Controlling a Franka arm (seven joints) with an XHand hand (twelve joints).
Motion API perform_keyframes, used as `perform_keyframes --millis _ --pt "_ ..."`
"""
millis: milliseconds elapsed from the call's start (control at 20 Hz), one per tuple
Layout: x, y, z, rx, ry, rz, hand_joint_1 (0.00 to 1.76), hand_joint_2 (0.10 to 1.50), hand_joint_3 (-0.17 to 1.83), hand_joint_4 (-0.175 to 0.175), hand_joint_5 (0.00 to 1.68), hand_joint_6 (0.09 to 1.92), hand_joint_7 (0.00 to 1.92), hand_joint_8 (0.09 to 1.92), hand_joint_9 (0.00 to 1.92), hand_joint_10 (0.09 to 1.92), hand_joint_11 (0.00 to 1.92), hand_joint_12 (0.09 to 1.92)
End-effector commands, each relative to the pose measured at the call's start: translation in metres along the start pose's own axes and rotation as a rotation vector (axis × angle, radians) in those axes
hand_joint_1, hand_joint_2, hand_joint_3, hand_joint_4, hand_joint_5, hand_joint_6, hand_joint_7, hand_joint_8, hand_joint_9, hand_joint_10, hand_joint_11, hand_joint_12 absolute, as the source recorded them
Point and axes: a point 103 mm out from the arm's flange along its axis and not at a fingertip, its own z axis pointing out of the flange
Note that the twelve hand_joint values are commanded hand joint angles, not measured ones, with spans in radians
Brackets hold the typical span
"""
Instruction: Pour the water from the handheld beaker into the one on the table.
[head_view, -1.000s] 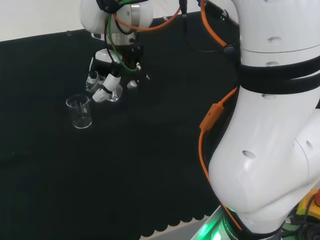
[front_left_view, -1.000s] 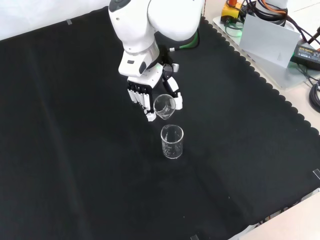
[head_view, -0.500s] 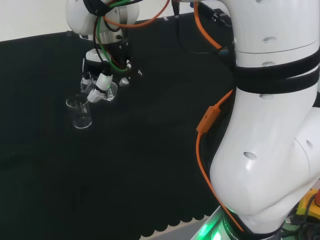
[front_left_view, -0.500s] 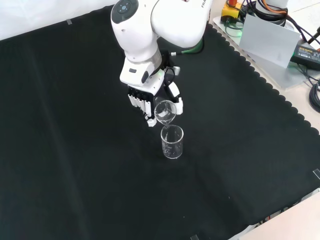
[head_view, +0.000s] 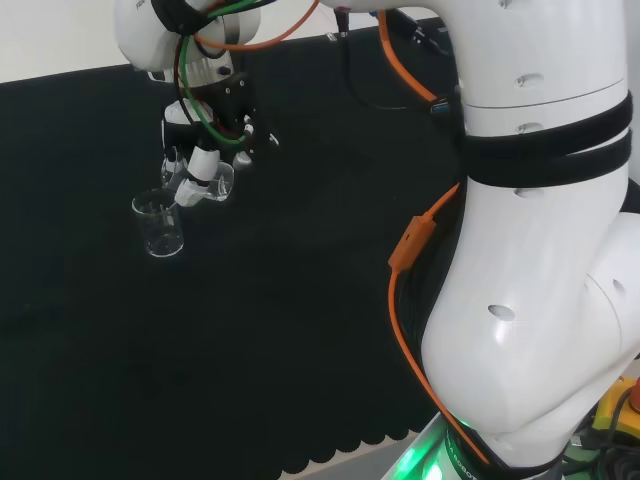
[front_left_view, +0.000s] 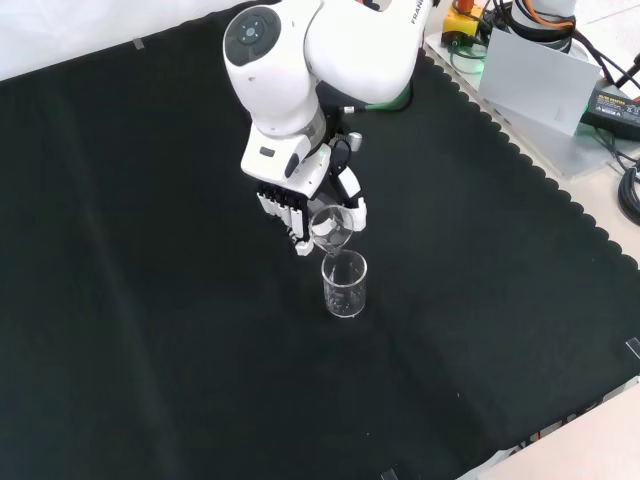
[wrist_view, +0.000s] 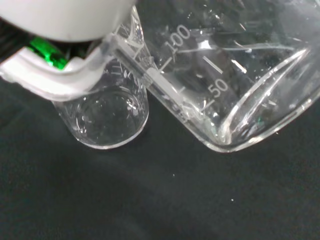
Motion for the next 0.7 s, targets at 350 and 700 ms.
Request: perform_keyframes --millis 350,700 --pt "0.0072 -0.0040 -0.0034 0.083 -0.080 0.014 1.19 0.56 0.69 0.091 1.59 0.09 1.90 0.09 1.78 0.09 1.44 0.74" --pt "0.0135 -0.0067 -0.0110 0.095 -0.114 0.023 1.19 0.56 0.69 0.090 1.59 0.09 1.90 0.09 1.78 0.09 1.44 0.74"
